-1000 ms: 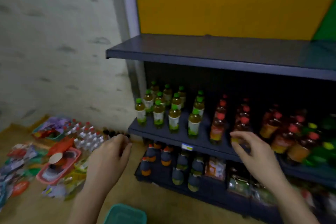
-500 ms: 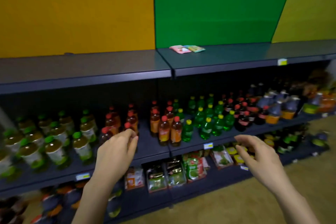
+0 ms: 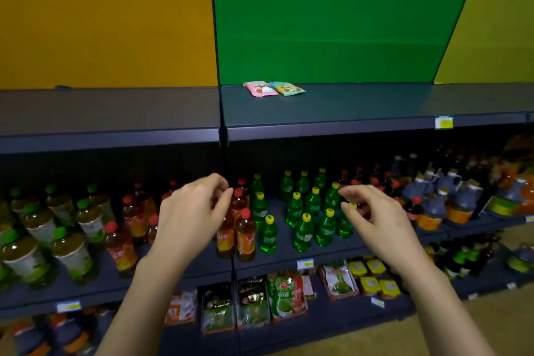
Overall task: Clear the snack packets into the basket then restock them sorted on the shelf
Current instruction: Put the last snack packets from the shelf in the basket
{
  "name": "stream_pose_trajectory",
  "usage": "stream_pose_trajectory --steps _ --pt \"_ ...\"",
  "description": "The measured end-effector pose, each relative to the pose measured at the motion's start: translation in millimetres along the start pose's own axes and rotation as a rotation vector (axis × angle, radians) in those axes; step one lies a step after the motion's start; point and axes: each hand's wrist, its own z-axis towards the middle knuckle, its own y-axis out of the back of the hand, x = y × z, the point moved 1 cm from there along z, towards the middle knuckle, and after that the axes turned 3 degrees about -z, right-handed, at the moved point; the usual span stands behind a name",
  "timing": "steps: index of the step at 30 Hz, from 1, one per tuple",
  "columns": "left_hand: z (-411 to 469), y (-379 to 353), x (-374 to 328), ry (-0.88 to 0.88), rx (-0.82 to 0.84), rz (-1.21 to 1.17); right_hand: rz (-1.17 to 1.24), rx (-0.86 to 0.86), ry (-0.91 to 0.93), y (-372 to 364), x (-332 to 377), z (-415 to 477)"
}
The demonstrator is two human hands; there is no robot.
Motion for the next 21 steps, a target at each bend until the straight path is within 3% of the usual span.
stream_pose_trajectory --steps 7,12,16,21 --pt "120 -32 -4 -0.041 -0.086 -0.008 0.071 -0.103 0.102 -13 -18 132" --pt "230 -58 0 -0.007 -0.098 -0.068 0.078 -0.062 0.135 -18 -24 243" --pt "312 -96 9 0.043 0.056 -0.043 0.131 0.011 0.075 -35 -29 321" --pt "377 -153 19 0.250 0.214 -0.015 0.040 0.116 -0.008 -67 -42 400"
